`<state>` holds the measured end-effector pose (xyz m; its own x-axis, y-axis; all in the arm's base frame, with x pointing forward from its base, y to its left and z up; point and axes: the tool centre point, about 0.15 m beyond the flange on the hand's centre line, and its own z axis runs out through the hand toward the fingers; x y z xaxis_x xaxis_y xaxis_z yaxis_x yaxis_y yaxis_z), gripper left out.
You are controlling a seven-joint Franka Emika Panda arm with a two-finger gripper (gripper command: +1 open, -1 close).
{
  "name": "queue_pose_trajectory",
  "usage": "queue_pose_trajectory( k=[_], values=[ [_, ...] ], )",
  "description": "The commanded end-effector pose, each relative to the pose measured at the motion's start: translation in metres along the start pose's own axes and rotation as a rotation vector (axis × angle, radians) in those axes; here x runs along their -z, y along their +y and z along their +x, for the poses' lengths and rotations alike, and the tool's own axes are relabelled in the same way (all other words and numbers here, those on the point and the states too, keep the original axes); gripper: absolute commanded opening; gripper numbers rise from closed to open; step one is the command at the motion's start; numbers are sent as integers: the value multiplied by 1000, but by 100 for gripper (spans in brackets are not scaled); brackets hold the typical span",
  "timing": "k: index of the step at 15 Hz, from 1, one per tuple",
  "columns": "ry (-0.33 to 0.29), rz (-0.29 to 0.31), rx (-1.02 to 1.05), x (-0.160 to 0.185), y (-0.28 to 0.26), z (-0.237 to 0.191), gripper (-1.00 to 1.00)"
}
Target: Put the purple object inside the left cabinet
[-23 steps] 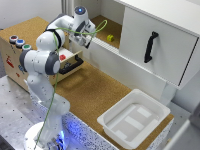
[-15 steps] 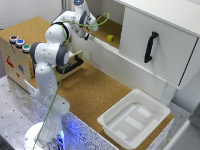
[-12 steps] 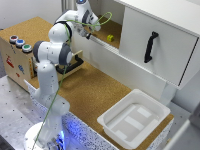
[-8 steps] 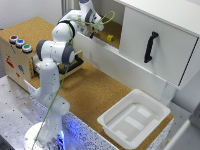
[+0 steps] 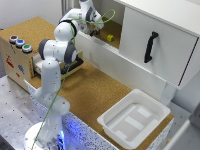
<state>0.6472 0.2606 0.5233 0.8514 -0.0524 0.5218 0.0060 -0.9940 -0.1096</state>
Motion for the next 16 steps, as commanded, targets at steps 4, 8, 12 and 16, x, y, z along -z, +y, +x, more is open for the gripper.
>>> queue_pose_trajectory(
  k=[4, 8, 12, 16],
  values=[
    [-78, -64, -26, 55, -15, -78, 100],
    [-161, -75, -67, 80, -19, -134, 100],
    [-221, -83, 30, 96, -35, -184, 100],
    [-277, 70, 196, 104, -66, -227, 100]
  ],
)
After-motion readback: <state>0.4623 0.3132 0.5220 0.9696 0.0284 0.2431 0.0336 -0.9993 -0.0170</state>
